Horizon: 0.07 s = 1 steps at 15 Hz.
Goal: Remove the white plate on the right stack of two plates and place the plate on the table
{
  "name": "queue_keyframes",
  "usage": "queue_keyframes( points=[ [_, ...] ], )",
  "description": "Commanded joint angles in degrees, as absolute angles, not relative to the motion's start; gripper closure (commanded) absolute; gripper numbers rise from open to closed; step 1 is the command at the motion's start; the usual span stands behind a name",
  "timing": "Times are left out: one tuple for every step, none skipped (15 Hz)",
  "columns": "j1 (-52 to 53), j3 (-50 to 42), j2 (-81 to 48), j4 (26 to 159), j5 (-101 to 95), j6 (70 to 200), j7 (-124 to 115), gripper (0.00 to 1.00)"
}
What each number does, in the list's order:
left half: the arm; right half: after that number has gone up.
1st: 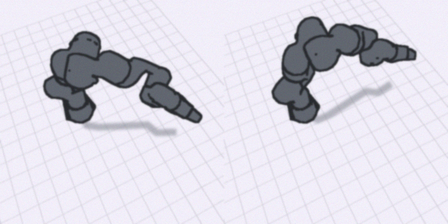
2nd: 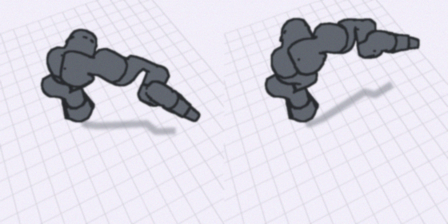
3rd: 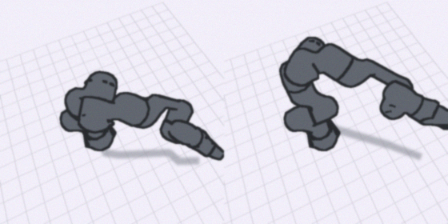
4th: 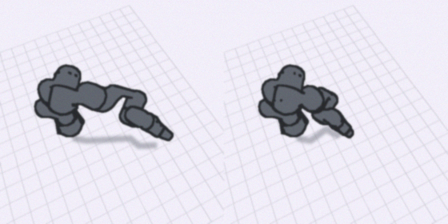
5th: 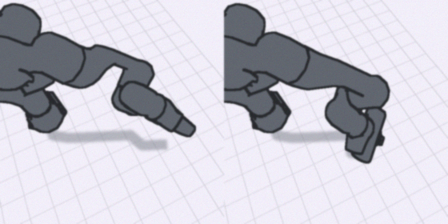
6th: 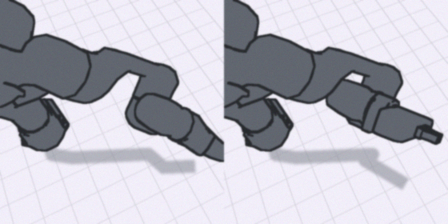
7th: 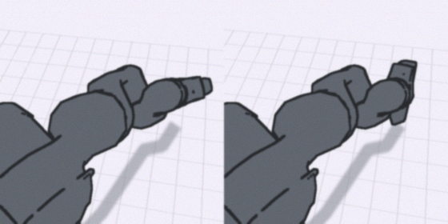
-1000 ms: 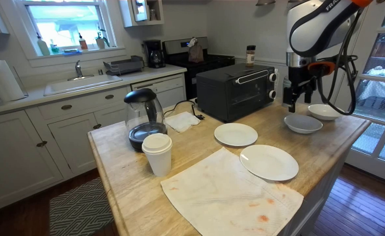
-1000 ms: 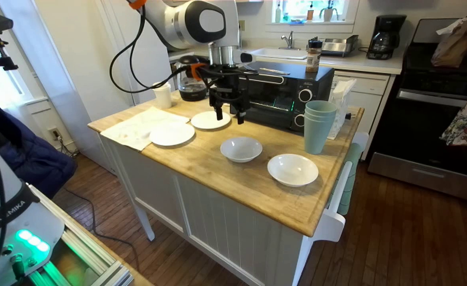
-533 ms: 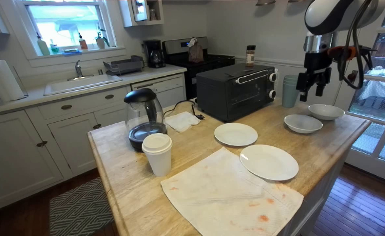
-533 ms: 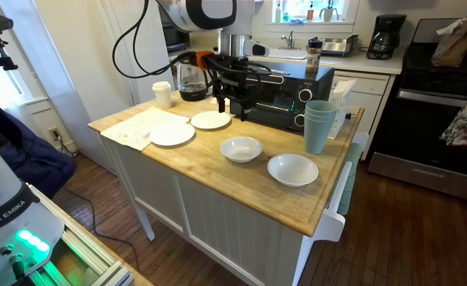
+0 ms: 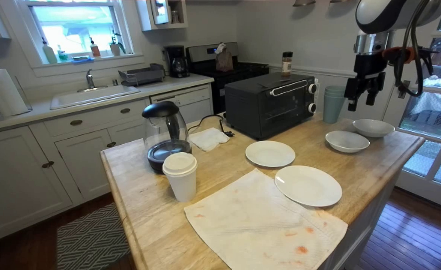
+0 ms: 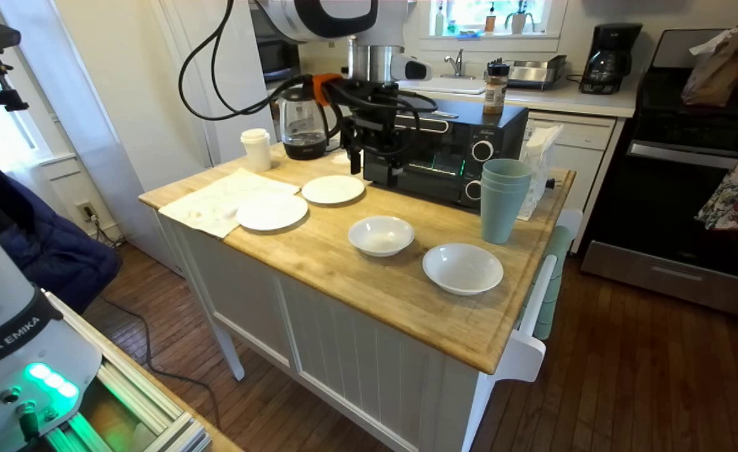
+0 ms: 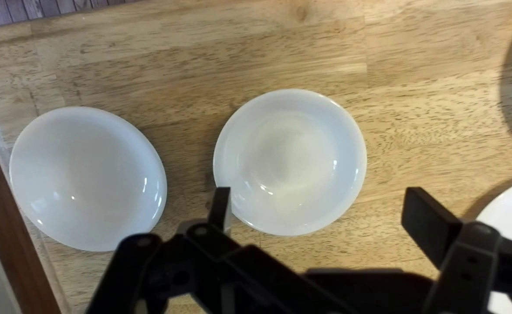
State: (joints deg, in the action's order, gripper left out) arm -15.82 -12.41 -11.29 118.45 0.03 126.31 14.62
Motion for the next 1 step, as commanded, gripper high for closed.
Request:
queue_keyframes(
  points=[
    [-15.8,-12.4,-11.1,118.4,0.0,126.2,14.7,0.00]
  ],
)
